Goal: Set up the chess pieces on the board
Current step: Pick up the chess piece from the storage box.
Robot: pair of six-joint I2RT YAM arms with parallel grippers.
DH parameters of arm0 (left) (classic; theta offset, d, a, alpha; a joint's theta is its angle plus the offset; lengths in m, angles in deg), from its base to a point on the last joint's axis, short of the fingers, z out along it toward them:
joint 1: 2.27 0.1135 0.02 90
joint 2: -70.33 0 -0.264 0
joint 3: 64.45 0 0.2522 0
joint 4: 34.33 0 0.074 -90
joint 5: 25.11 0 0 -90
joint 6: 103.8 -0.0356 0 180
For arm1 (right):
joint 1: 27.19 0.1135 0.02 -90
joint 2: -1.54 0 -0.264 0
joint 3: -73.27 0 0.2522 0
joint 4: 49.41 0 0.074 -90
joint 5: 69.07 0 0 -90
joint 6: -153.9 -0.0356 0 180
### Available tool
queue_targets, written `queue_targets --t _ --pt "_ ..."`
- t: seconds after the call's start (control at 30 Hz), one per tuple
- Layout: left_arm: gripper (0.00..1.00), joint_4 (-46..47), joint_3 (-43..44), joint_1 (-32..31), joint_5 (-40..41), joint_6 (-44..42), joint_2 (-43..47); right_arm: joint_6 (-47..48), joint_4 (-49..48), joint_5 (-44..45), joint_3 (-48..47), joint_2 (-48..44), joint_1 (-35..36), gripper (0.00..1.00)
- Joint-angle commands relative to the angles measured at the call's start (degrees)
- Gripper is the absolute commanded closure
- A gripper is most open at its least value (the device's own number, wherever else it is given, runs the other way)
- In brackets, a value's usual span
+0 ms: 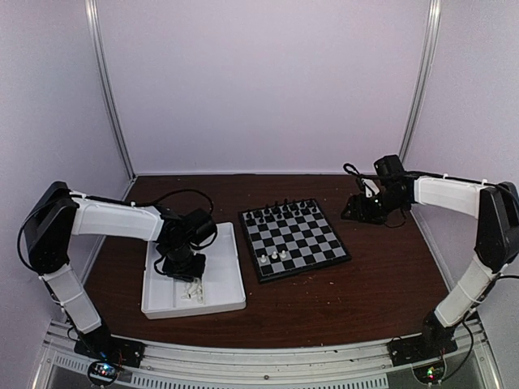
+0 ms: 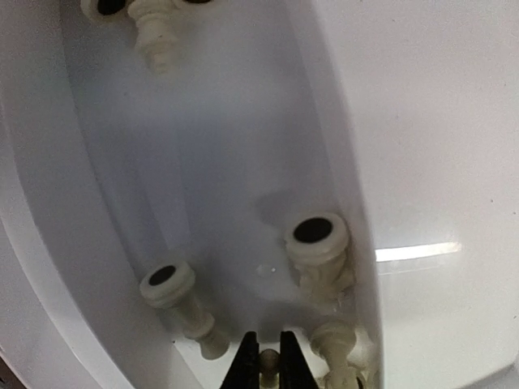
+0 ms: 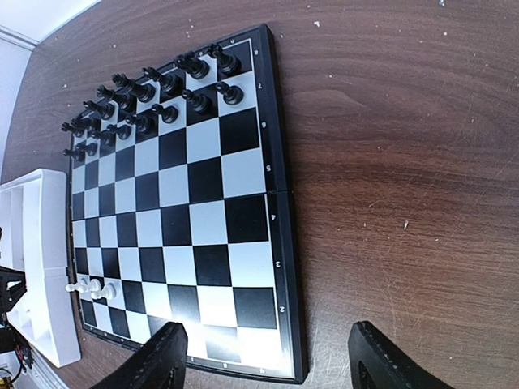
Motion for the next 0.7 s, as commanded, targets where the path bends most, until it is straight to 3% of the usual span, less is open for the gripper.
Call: queue_targets --t 0.0,0.23,0.4,0.67 --pt "0.95 -2.22 2.17 -0.22 2.97 -1.25 4.18 -0.53 -0.52 -1.00 0.53 -2.99 -0.21 0.29" --pt "0.96 -1.34 9.42 -0.14 6.12 -3.53 11.70 -2.94 -4.14 -5.26 1.39 -5.29 1.80 0.29" --pt "0.96 5.16 12.47 -0.08 4.24 -1.71 15.35 -13.25 -22.54 -11.21 7.65 -10.78 8.45 0.29" --pt "0.97 21.71 10.07 0.01 4.58 13.64 19.91 -13.42 -43.46 0.76 11.08 -14.96 24.43 0.30"
